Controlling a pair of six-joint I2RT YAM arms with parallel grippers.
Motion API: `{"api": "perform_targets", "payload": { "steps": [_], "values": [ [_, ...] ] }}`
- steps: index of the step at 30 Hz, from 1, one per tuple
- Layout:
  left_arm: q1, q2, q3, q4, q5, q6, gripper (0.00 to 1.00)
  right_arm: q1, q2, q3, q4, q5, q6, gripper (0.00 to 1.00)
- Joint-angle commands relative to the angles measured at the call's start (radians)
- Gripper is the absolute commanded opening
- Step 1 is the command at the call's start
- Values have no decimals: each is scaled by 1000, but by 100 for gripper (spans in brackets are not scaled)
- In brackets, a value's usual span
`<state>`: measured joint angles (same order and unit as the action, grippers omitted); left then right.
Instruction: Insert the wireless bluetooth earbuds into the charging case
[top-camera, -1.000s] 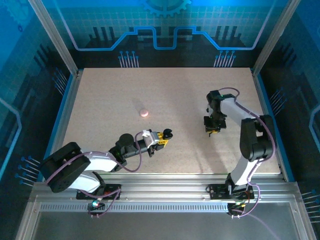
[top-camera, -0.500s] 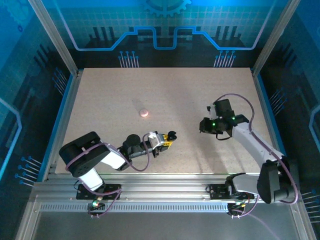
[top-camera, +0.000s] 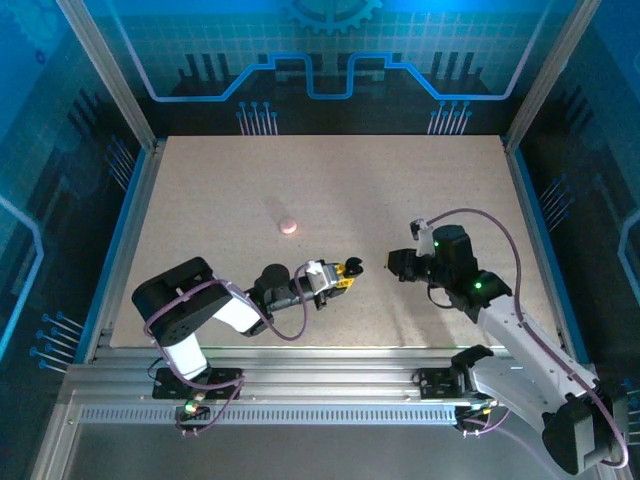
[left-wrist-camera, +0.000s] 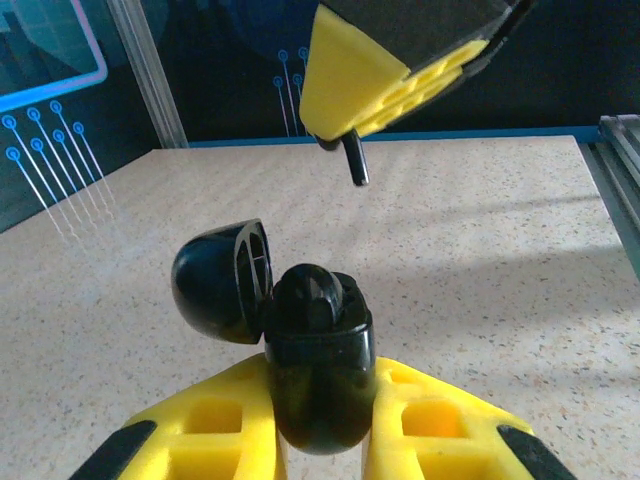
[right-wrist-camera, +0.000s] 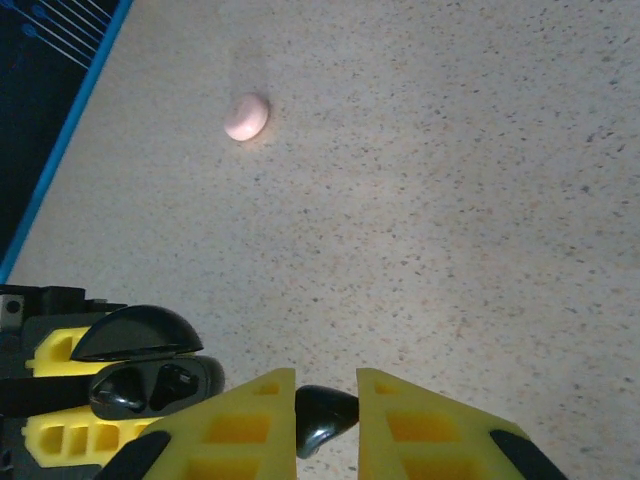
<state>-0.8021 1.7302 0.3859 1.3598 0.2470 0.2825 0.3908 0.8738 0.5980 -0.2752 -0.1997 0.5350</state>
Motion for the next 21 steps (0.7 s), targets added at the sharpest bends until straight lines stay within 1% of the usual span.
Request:
{"api": "perform_targets", "payload": {
  "steps": [1, 9, 21],
  "values": [
    [-10, 12, 25, 41, 4, 29, 8, 41, -36, -28, 90, -2, 54, 17],
    [-12, 17, 34, 41, -2, 34, 8, 108, -81, -54, 165, 27, 89, 18],
    [-11, 20, 47, 41, -5, 21, 9, 176, -49, -93, 277, 67, 131, 18]
  ]
}}
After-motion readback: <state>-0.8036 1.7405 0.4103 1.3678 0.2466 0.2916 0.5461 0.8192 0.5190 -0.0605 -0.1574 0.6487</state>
